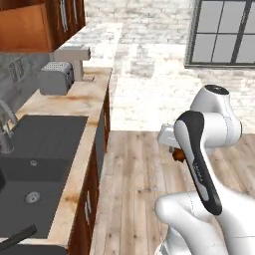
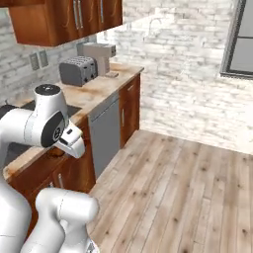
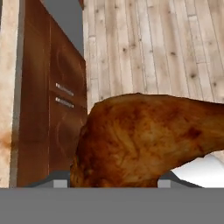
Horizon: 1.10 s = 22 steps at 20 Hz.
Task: Take the chicken drumsticks from the pan and place one on each plate on the dining counter.
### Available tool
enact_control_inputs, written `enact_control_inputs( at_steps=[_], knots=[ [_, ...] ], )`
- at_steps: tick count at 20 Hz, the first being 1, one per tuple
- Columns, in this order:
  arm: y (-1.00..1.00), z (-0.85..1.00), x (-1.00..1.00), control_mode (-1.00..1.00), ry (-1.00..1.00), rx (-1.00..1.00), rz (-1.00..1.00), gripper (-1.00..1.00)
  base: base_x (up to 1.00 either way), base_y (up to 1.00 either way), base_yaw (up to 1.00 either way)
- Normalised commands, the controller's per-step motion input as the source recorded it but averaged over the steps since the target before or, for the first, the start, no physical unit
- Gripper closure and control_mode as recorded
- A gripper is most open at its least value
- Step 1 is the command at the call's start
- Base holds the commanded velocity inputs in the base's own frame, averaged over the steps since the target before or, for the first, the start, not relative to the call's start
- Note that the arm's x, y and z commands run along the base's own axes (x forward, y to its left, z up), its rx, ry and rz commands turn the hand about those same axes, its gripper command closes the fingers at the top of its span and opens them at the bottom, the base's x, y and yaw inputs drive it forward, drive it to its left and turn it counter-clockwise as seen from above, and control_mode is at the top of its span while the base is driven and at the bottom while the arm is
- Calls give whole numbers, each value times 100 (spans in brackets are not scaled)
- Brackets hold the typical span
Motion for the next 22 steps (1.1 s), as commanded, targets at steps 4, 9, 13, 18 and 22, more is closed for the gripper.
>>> enact_control_inputs(
  at_steps=[4,9,13,18,22],
  knots=[
    [0,0,0,100,0,0,0,100,0,3,-100],
    [0,0,0,100,0,0,0,100,0,3,-100],
    [0,0,0,100,0,0,0,100,0,3,-100],
    [0,0,0,100,0,0,0,100,18,15,-99],
    [0,0,0,100,0,0,0,100,45,31,-90]
  ],
)
